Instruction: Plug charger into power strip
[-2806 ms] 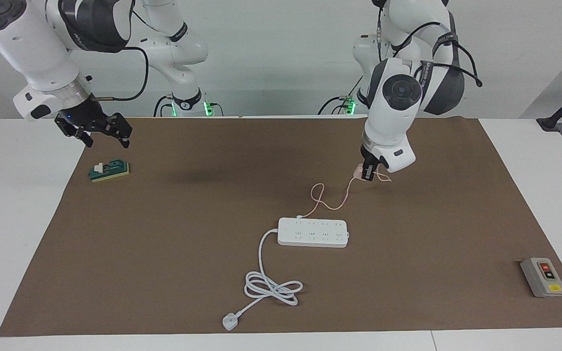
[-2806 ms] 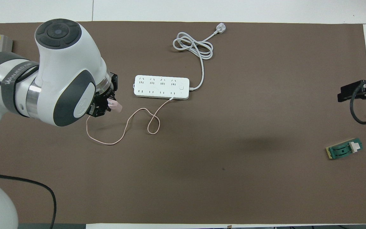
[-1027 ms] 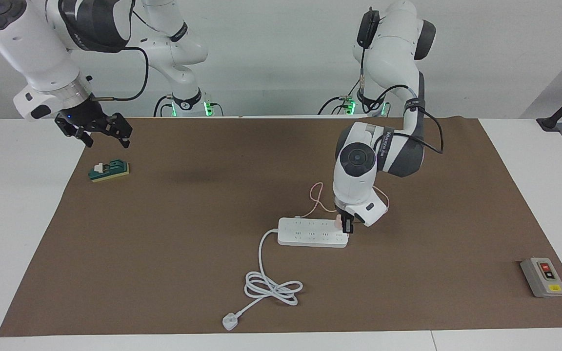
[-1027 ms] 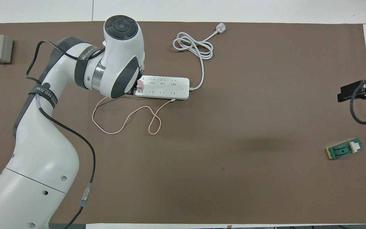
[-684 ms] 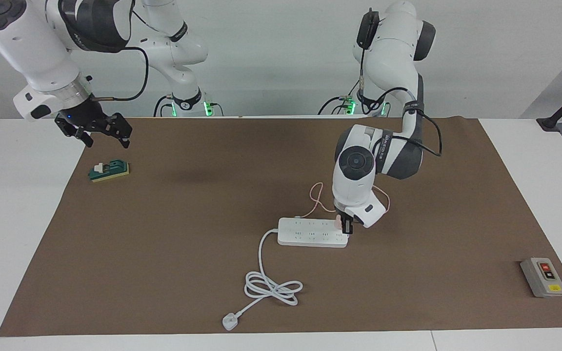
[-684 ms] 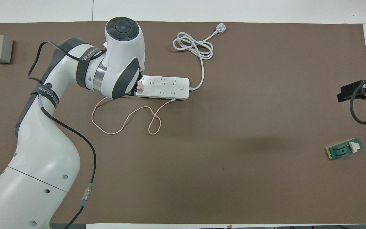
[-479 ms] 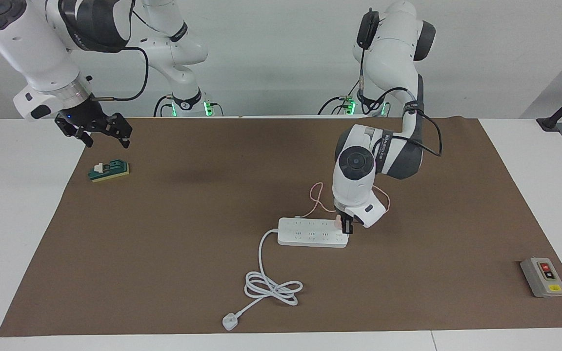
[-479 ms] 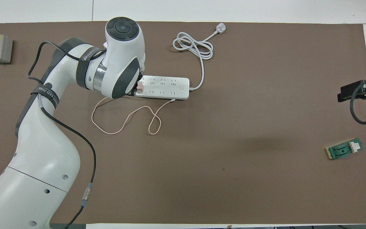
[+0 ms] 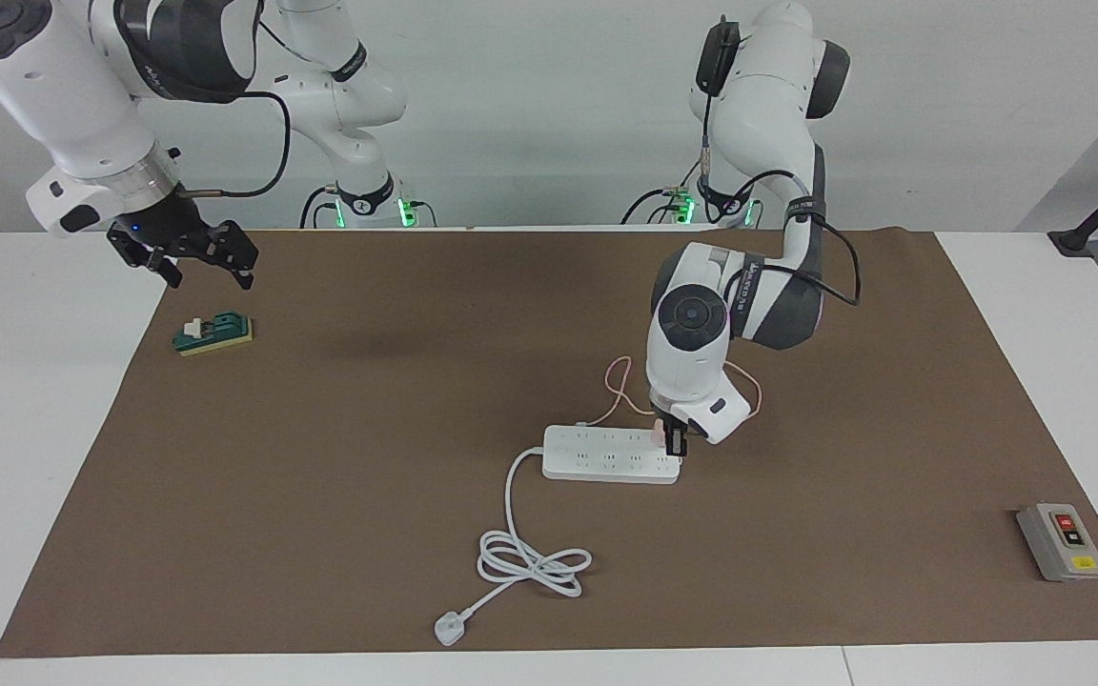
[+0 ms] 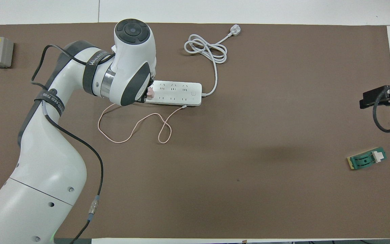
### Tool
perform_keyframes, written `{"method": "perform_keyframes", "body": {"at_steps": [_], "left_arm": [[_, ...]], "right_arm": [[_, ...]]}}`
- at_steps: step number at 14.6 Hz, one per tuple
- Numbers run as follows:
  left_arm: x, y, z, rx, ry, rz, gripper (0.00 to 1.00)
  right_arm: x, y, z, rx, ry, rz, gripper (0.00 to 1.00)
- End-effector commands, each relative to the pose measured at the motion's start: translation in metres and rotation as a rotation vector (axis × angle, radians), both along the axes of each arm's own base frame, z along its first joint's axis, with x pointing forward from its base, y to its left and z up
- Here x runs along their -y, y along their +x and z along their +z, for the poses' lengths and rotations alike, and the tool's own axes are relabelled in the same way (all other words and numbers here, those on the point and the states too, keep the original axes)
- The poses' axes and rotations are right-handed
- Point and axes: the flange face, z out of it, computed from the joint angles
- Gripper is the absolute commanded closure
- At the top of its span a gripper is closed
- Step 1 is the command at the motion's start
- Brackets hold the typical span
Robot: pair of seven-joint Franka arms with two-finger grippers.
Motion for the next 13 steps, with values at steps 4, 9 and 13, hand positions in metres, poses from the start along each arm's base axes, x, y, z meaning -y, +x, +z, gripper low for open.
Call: {"method": "perform_keyframes", "body": {"at_steps": [4,9,13], "left_arm": [[-0.004,-0.009,-0.019,-0.02,0.042,0.036,1.0],[-0.008,-0.014,-0.029,-0.049,0.059,0.044,1.0],[-0.008,-0.014,-0.03,-0.052,0.061,0.044,1.0]], "right_arm": [[0.001,-0.005,0.0,-0.01,0.017,0.004,0.0],[0.001,-0.005,0.0,-0.01,0.018,0.004,0.0],[0.001,-0.005,0.0,-0.01,0.018,0.004,0.0]]}}
